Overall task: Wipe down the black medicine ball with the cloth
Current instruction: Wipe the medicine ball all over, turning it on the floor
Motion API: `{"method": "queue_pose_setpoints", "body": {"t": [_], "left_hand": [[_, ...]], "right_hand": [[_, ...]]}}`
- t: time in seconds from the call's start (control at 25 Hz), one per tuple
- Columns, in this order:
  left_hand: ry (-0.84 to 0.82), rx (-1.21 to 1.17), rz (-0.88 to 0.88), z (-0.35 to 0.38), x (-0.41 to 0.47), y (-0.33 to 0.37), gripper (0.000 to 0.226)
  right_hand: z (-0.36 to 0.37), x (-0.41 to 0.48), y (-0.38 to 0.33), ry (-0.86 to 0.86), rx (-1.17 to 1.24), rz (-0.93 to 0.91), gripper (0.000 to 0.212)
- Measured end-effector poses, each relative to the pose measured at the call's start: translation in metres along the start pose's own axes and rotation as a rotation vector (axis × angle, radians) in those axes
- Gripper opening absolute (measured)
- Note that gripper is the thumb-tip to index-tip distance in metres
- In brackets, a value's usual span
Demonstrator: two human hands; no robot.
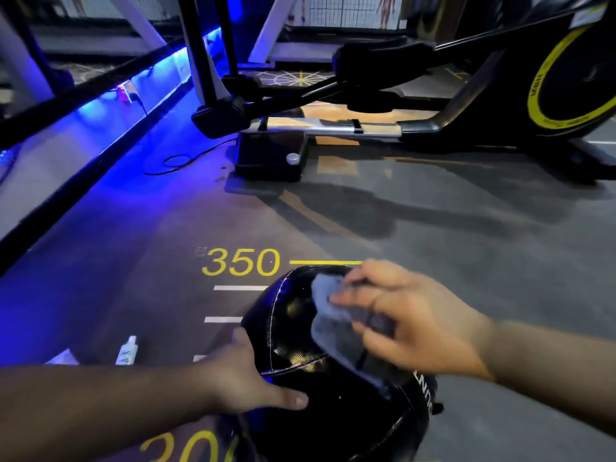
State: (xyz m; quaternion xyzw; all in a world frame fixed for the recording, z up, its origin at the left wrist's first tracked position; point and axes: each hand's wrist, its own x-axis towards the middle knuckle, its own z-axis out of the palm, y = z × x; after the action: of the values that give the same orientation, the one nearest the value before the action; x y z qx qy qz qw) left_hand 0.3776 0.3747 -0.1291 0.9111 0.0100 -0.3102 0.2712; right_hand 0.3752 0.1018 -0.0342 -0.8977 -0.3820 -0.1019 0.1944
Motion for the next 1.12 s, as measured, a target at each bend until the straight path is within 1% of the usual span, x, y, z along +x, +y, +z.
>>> {"method": "queue_pose_setpoints", "body": {"t": [0.04, 0.08, 0.16, 0.2, 0.24, 0.36, 0.48, 0.56, 0.6, 0.68, 0.72, 0.76, 0.84, 0.88, 0.92, 0.96, 1.04, 1.08, 1.12], "left_hand": [[-0.016, -0.013, -0.027, 0.002, -0.004, 0.002, 0.147], [-0.015, -0.028, -0.029, 0.002, -0.009, 0.006, 0.159], [0.032, -0.05, 0.003, 0.005, -0.011, 0.014, 0.169], [0.067, -0.053, 0.013, 0.006, -0.01, 0.018, 0.168], [0.102, -0.053, 0.039, 0.008, -0.011, 0.022, 0.165], [0.171, -0.025, 0.117, 0.012, -0.01, 0.025, 0.148], [0.195, -0.073, 0.209, 0.005, -0.003, 0.024, 0.146], [0.213, -0.111, 0.285, -0.009, 0.014, 0.026, 0.131], [0.231, -0.15, 0.326, -0.018, 0.024, 0.03, 0.118], [0.311, -0.205, 0.337, -0.04, 0.044, 0.04, 0.091], [0.382, -0.174, 0.331, -0.049, 0.051, 0.046, 0.082], [0.457, -0.091, 0.338, -0.054, 0.054, 0.052, 0.07], [0.568, 0.109, 0.418, -0.05, 0.043, 0.069, 0.047], [0.578, 0.188, 0.474, -0.042, 0.033, 0.079, 0.046], [0.531, 0.221, 0.508, -0.031, 0.024, 0.087, 0.051], [0.435, 0.231, 0.506, -0.022, 0.017, 0.094, 0.065], [0.231, 0.277, 0.428, -0.006, 0.01, 0.103, 0.113], [0.184, 0.33, 0.398, -0.001, 0.007, 0.104, 0.132], [0.18, 0.347, 0.386, 0.002, 0.006, 0.103, 0.141]], "right_hand": [[0.001, 0.012, 0.012, 0.013, 0.001, 0.089, 0.037], [0.005, 0.022, 0.025, -0.011, -0.002, 0.168, 0.038], [0.018, 0.033, 0.044, -0.137, -0.019, 0.306, 0.041], [0.024, 0.031, 0.049, -0.174, -0.037, 0.36, 0.043], [0.027, 0.026, 0.052, -0.16, -0.05, 0.395, 0.045], [0.028, 0.001, 0.05, 0.002, -0.055, 0.408, 0.042], [0.024, -0.02, 0.051, 0.071, -0.073, 0.459, 0.035], [0.021, -0.031, 0.05, 0.077, -0.13, 0.532, 0.03], [0.02, -0.036, 0.05, 0.066, -0.158, 0.573, 0.028], [0.018, -0.043, 0.049, 0.061, -0.192, 0.64, 0.026], [0.018, -0.046, 0.049, 0.071, -0.203, 0.656, 0.025], [0.018, -0.048, 0.049, 0.082, -0.206, 0.659, 0.024], [0.019, -0.05, 0.047, 0.106, -0.191, 0.656, 0.023], [0.019, -0.051, 0.046, 0.115, -0.177, 0.667, 0.023], [0.019, -0.051, 0.047, 0.126, -0.16, 0.683, 0.023], [0.019, -0.049, 0.05, 0.147, -0.143, 0.699, 0.023], [0.019, -0.043, 0.059, 0.167, -0.098, 0.743, 0.024], [0.019, -0.042, 0.061, 0.159, -0.081, 0.77, 0.024], [0.019, -0.042, 0.062, 0.152, -0.083, 0.791, 0.024]]}}
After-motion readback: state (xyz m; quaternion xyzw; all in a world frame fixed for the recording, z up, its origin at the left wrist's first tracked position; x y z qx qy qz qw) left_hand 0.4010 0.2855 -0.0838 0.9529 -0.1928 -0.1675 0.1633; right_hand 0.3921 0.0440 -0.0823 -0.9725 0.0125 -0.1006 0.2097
